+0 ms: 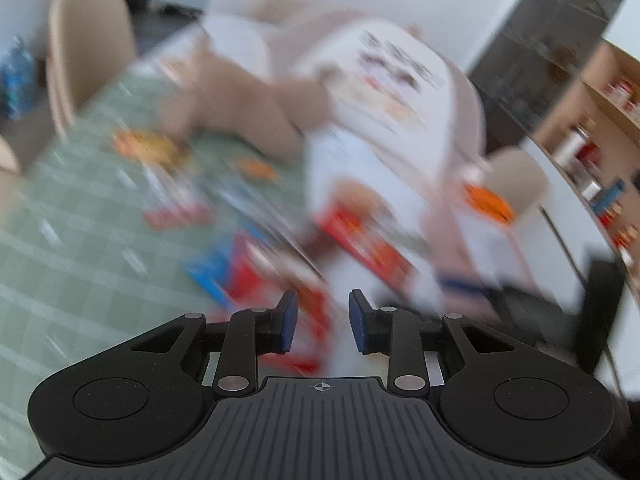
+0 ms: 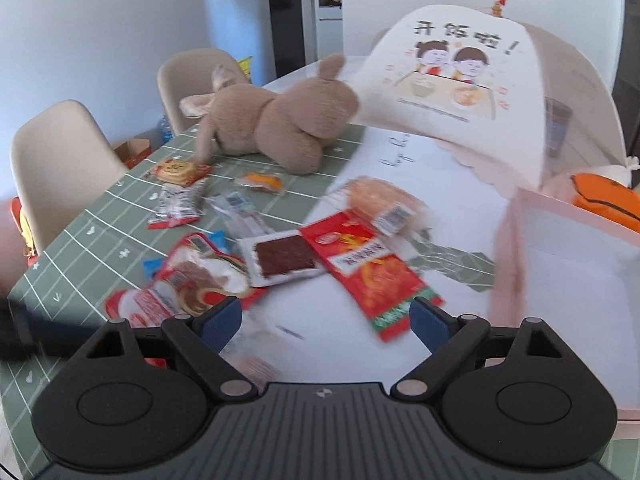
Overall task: Organize snacks
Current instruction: 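Grasp the yellow cracker packet with the left gripper while the right grasps the red snack bag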
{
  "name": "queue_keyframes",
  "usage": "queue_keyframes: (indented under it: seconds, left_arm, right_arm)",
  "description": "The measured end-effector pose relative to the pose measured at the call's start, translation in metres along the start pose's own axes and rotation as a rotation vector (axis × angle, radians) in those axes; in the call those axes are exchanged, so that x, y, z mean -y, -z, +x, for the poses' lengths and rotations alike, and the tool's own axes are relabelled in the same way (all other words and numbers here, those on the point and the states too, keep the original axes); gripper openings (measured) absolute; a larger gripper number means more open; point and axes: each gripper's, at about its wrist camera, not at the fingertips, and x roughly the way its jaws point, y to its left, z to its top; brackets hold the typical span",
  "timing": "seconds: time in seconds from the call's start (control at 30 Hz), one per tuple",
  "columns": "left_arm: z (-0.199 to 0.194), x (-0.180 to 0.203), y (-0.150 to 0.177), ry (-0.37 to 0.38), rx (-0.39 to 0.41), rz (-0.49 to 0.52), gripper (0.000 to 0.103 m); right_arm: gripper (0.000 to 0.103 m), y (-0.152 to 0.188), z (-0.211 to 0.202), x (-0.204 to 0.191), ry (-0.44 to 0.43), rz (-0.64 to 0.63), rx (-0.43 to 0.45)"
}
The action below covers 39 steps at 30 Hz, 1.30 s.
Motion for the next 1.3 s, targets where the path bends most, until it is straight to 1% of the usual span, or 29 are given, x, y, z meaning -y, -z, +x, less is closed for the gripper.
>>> queue_keyframes:
  seconds: [0.07, 0.1, 0.17, 0.23, 0.27, 0.33, 0.4, 0.47, 0.5, 0.6, 0.63, 0.7, 0.77, 0.9, 0.97, 1.0, 1.07, 1.13, 1.2, 1.23, 1.27, 1.3]
  left_arm:
    - [0.009, -0.028, -0.032, -0.091, 0.047, 0.024, 0.032]
    - [0.018, -0.044, -0.048, -0.125, 0.056, 0.027, 0.032]
    - [0.044, -0.075, -0.081, -0.163, 0.056, 0.028, 0.032]
    - [0.072, -0.1, -0.114, -0.176, 0.055, 0.051, 0.032]
    - [0.087, -0.111, -0.125, -0.176, 0.056, 0.049, 0.032]
    - [0.115, -0.137, -0.146, -0.162, 0.042, 0.003, 0.032]
    - [0.138, -0.16, -0.156, -0.154, 0.011, -0.049, 0.032]
    - [0.147, -0.173, -0.152, -0.163, -0.017, -0.063, 0.029]
    - [0.144, -0.175, -0.147, -0.158, -0.027, -0.065, 0.028]
    - [0.116, -0.172, -0.12, -0.099, -0.048, -0.043, 0.028]
    - [0.107, -0.167, -0.11, -0.095, -0.052, -0.02, 0.028]
    - [0.088, -0.15, -0.088, -0.102, -0.053, 0.055, 0.028]
    - [0.075, -0.136, -0.068, -0.095, -0.057, 0.095, 0.028]
    - [0.066, -0.121, -0.048, -0.028, -0.098, 0.123, 0.03]
    - [0.063, -0.118, -0.045, -0.017, -0.113, 0.135, 0.03]
    - [0.059, -0.116, -0.045, -0.028, -0.107, 0.142, 0.03]
    - [0.052, -0.113, -0.048, -0.076, -0.081, 0.146, 0.03]
    - [0.053, -0.117, -0.058, -0.112, -0.072, 0.08, 0.03]
    - [0.054, -0.127, -0.067, -0.132, -0.084, -0.043, 0.03]
    - [0.057, -0.132, -0.071, -0.133, -0.087, -0.1, 0.03]
    - [0.06, -0.135, -0.074, -0.135, -0.083, -0.135, 0.03]
    - [0.064, -0.137, -0.077, -0.141, -0.075, -0.155, 0.03]
  right_arm:
    - [0.092, 0.003, 0.0, -0.007, -0.007, 0.013, -0.019]
    - [0.091, 0.005, -0.001, -0.01, -0.009, 0.025, -0.031]
    - [0.091, 0.008, -0.005, -0.013, 0.009, 0.041, -0.046]
    - [0.091, 0.01, -0.01, -0.014, 0.053, 0.049, -0.062]
    - [0.091, 0.011, -0.012, -0.013, 0.074, 0.052, -0.071]
    - [0.091, 0.015, -0.017, -0.011, 0.124, 0.059, -0.095]
    - [0.091, 0.02, -0.022, -0.01, 0.165, 0.06, -0.115]
    - [0.091, 0.024, -0.027, -0.006, 0.192, 0.066, -0.131]
    - [0.091, 0.027, -0.03, -0.003, 0.201, 0.075, -0.136]
    - [0.091, 0.03, -0.033, 0.002, 0.206, 0.114, -0.134]
    - [0.091, 0.03, -0.033, 0.002, 0.2, 0.123, -0.131]
    - [0.091, 0.031, -0.026, -0.003, 0.176, 0.129, -0.131]
    - [0.091, 0.028, -0.013, -0.014, 0.142, 0.118, -0.14]
    - [0.091, 0.014, 0.014, -0.046, 0.044, 0.099, -0.147]
    - [0.092, 0.004, 0.028, -0.063, 0.009, 0.08, -0.135]
    - [0.092, -0.003, 0.039, -0.072, -0.001, 0.074, -0.139]
    - [0.092, -0.014, 0.058, -0.084, 0.002, 0.079, -0.153]
    - [0.092, -0.02, 0.079, -0.093, 0.02, 0.08, -0.193]
    - [0.094, -0.019, 0.095, -0.097, 0.061, 0.077, -0.244]
    - [0.094, -0.018, 0.098, -0.097, 0.064, 0.084, -0.261]
    - [0.094, -0.015, 0.095, -0.096, 0.06, 0.097, -0.263]
    - [0.091, -0.012, 0.089, -0.093, 0.046, 0.107, -0.265]
